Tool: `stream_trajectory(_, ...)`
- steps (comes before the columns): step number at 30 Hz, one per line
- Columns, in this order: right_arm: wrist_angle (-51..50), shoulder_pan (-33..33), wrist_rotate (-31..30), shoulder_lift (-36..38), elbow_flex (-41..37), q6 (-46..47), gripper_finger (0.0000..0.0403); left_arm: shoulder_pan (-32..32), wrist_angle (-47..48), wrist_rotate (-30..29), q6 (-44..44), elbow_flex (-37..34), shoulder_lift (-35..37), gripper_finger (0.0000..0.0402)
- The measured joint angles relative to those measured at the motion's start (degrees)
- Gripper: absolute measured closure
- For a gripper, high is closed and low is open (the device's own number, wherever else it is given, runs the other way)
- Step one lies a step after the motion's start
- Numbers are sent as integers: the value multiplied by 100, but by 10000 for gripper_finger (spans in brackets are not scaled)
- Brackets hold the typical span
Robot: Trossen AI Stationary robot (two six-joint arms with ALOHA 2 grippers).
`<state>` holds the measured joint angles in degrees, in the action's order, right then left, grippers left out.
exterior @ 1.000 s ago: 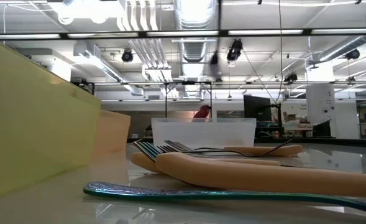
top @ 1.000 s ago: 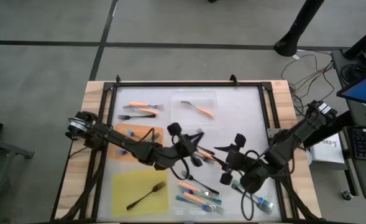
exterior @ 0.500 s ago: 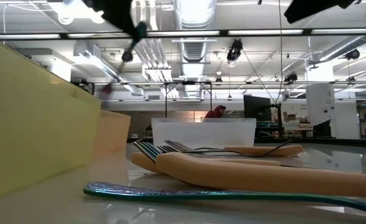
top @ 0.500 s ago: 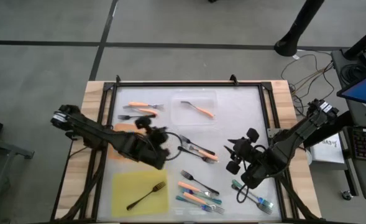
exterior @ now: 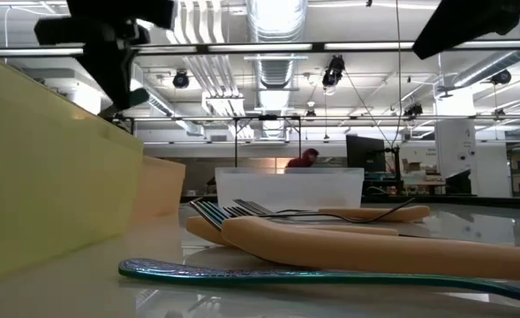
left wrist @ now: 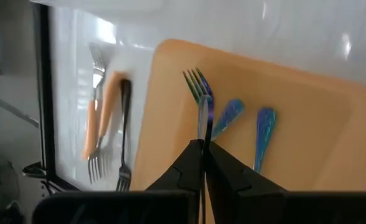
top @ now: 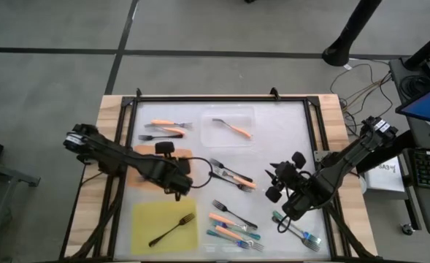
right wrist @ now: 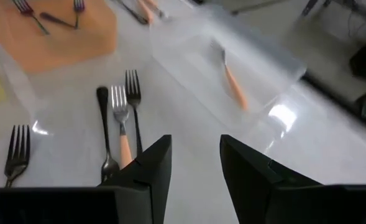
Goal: Sort silverware by color (type)
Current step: Put the blue fork into the orange bin
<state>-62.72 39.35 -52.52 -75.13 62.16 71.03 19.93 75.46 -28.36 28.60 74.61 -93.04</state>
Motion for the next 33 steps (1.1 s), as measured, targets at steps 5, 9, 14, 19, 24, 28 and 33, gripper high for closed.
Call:
stream_trajectory(5,4,0,888,-2,-54,299,270,-45,-4,97,-214,-24,-273,401)
stream_trajectory(9,0,0,1648,-2,-54,414,264,-44,4,228,-311,-24,-431,383)
stream_trajectory(14,-2,2,2707,-73,-56,590,257,-55,5,780,-525,-24,-520,335)
stream_trajectory(19,5,40,4457,-294,-56,903,259,-55,-4,798,-493,-24,-500,284)
stream_trajectory(24,47,251,5862,-705,-56,1219,265,-53,-230,795,-367,108,-494,254)
stream_trajectory(28,106,483,6351,-1110,-56,1348,268,-49,-712,795,-423,327,-494,247)
stream_trajectory(33,775,737,6710,-1628,-58,1404,267,-23,-1198,795,-729,639,-487,247)
